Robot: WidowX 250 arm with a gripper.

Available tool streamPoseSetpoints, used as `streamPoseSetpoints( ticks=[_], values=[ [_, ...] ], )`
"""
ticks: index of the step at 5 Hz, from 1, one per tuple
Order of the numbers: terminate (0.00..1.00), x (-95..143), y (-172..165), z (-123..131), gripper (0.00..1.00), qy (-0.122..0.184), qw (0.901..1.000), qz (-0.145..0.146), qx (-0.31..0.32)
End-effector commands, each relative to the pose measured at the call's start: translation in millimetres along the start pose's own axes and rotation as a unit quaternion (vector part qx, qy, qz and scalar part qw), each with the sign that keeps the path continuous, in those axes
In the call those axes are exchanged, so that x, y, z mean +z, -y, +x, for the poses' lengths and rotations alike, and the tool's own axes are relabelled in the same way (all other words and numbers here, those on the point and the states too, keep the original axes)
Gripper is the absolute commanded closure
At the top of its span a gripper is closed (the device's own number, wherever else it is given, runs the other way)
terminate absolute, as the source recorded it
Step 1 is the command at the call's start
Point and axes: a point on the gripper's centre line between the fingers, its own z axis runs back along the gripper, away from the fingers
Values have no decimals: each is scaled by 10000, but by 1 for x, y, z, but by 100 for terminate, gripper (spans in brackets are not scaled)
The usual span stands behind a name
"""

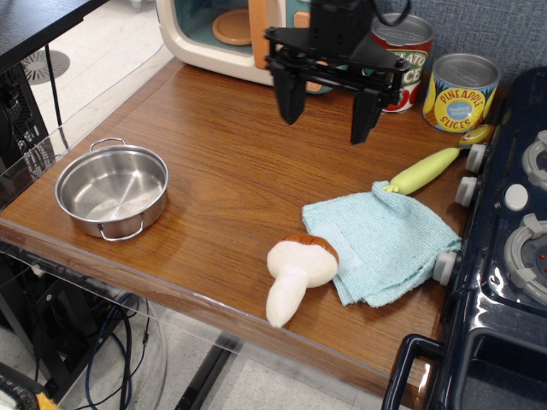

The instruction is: Move the spoon to the back left corner of the table

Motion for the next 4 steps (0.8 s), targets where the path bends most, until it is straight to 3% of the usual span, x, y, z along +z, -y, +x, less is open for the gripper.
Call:
streamPoseSetpoints(
  ticks=[1, 2, 4],
  values=[
    [0, -25, 22, 40, 0, 151, 9977, -185, -641],
    [0, -48, 33, 54, 0, -5, 9946, -595, -846],
    [0, -72, 57, 65, 0, -188, 9901, -910, -1055]
  ],
)
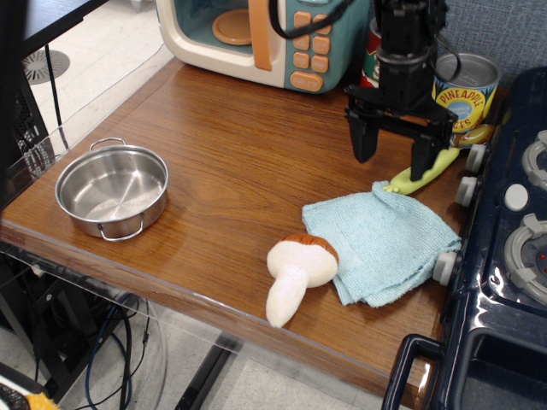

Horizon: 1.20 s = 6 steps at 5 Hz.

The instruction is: Move the spoon to the back left corner of the table

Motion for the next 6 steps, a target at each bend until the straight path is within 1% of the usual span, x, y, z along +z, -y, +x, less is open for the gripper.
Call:
streamPoseSetpoints(
  ticks=[1, 2, 3, 4, 5, 6],
  values=[
    [0, 4, 17, 15, 0, 202, 9996, -1, -217],
    [0, 0, 17, 15, 100, 178, 9996, 71, -191],
    [0, -1, 18, 14, 100, 173, 9995, 144, -221],
    [0, 1, 20, 9, 100, 51, 9992, 290, -276],
    [0, 18, 18, -4, 100, 157, 9991, 375, -110],
    [0, 39, 13, -12, 100, 350, 9982, 479, 80]
  ],
)
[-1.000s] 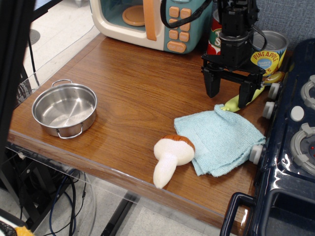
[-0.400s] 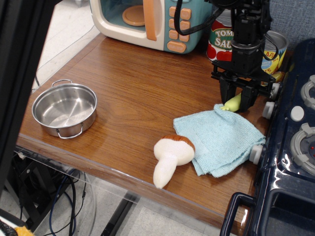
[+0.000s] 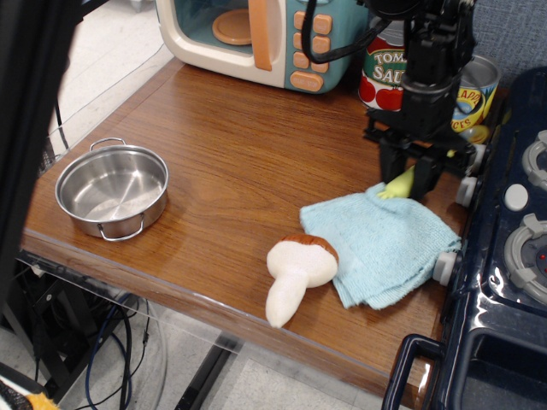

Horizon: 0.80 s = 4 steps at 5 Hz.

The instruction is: Move the spoon to the back left corner of the table

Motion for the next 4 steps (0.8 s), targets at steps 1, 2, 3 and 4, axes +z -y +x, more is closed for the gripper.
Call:
streamPoseSetpoints(
  ticks=[1, 2, 3, 4],
  values=[
    [0, 75, -17, -16, 100, 902, 9939, 112, 628],
    [0, 94, -30, -36, 100, 1102, 9879, 78, 1088],
    [0, 117, -44, -60, 100, 1361, 9749, 183, 1750],
    [0, 133, -68, -85, 100, 1338, 9453, 307, 2959]
  ],
)
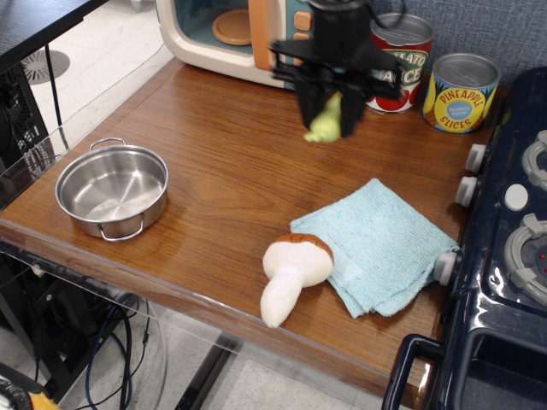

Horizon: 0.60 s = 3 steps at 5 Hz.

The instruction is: Move the spoon to the back left corner of the table

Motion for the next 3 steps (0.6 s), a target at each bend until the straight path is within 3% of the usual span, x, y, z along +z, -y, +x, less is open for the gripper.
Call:
streamPoseSetpoints(
  ticks=[1, 2, 3],
  values=[
    [0, 50, -52, -17, 100, 380, 9689, 395, 2413],
    [0, 52, -68, -20, 100, 389, 9306, 577, 3594],
    [0, 46, -80, -13, 100, 464, 8774, 695, 4724]
  ],
)
